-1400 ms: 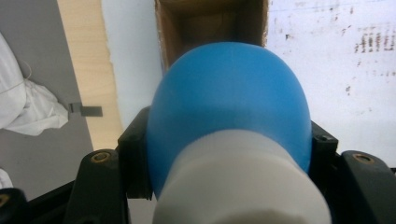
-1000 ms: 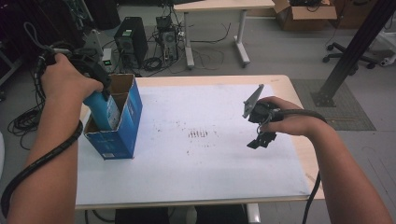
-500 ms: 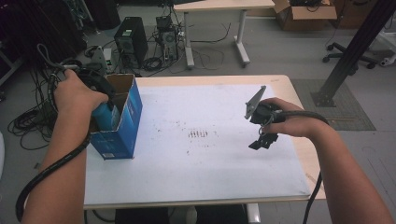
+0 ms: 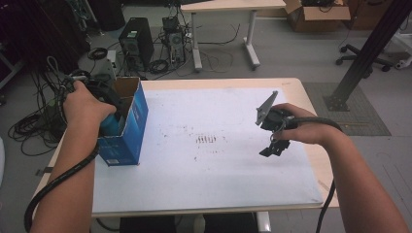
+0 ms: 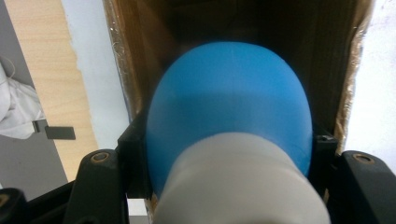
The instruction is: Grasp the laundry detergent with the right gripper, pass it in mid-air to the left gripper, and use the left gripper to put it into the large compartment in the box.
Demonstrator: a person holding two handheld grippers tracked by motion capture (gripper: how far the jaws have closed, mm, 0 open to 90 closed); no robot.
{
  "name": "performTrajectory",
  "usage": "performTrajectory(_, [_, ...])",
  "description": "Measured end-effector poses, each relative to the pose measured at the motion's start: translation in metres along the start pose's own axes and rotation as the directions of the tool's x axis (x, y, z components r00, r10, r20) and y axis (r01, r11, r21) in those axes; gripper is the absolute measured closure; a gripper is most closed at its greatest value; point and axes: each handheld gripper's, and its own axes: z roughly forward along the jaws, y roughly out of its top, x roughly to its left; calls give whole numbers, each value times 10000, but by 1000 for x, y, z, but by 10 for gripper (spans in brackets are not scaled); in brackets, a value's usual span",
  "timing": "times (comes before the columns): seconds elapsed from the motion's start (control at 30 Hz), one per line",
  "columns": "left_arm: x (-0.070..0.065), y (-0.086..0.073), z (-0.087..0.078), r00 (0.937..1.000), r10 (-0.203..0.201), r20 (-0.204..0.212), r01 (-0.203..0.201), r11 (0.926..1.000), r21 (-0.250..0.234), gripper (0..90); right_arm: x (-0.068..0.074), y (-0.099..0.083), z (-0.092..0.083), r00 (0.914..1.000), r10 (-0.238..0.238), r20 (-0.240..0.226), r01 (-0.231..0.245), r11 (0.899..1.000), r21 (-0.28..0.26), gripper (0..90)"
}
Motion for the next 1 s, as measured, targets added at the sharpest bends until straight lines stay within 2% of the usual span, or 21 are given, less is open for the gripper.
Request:
performTrajectory(0.2, [-1, 1, 7, 9999, 111, 0, -111, 9999, 26, 378, 0, -3, 0, 10000, 29, 33, -29, 10000, -59, 58])
performTrajectory(0.77, [-3, 2, 26, 10000, 43, 58, -44, 9998, 201, 377, 0, -9, 4, 10000, 85, -13, -85, 10000, -50, 58])
performTrajectory(1.0, [-3, 2, 27, 10000, 41, 20, -41, 9999, 147, 376, 1, -11, 4, 9999, 127, 1, -127, 9999, -42, 58])
